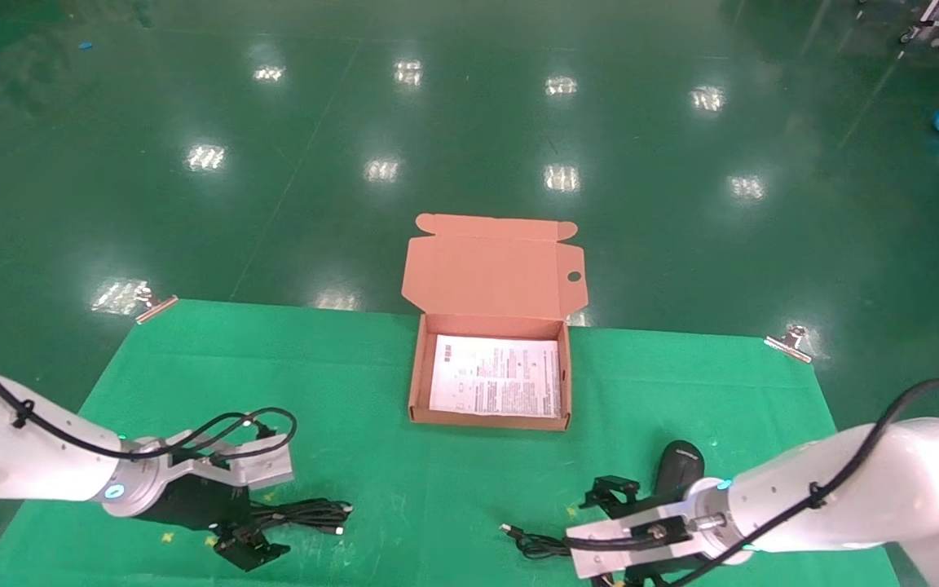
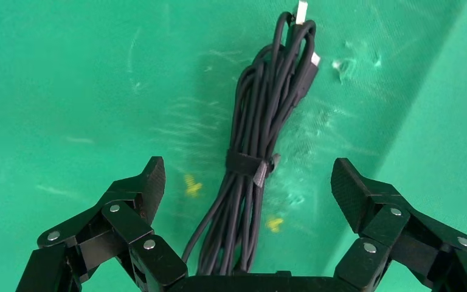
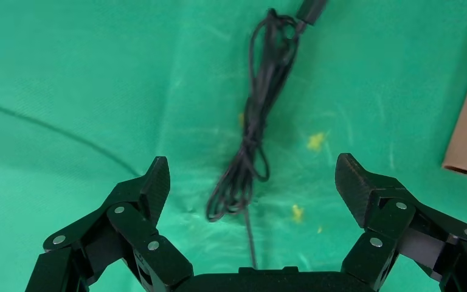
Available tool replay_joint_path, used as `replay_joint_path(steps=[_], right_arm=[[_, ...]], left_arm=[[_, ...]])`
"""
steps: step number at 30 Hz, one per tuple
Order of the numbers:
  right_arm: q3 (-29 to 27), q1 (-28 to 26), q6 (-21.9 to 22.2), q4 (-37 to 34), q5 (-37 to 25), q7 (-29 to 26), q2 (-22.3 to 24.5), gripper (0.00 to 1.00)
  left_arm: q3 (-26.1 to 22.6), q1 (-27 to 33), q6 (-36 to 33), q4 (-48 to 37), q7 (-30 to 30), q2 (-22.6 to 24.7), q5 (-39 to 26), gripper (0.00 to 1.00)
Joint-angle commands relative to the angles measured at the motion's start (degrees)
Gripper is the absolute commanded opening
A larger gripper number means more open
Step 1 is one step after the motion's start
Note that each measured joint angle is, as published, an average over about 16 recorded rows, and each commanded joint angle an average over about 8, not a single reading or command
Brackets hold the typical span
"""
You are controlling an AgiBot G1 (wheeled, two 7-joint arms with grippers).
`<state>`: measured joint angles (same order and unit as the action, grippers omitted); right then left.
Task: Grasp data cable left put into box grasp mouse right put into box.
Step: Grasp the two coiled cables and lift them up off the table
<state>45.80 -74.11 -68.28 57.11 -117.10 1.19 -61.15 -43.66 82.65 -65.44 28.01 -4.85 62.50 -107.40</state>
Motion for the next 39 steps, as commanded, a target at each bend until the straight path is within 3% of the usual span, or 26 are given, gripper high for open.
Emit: replay_joint_path(steps=[1, 8, 9, 39], right_arm=[[0.07, 0.14, 1.2, -1.55, -0.43, 0.26, -0.77, 0.93], [0.03, 0.21, 2.83, -4.39, -0.8, 0.49, -1.92, 0.05], [0.04, 0.22, 2.91, -4.52, -0.82, 0.51, -1.98, 0.0], [-0.05, 0.11, 2.42, -3.6, -0.57, 0.39, -1.58, 0.0]], left_arm=[[0.3, 0.26, 0.63, -2.46, 1.17, 0.51, 0.49, 0.89], [0.8, 0.81, 2.14, -6.81, 3.93, 1.44, 1.12, 0.02], [0.82, 0.83, 2.23, -7.05, 4.05, 1.49, 1.14, 0.0], [0.69, 0.73, 1.65, -5.43, 3.11, 1.18, 1.08, 0.0]])
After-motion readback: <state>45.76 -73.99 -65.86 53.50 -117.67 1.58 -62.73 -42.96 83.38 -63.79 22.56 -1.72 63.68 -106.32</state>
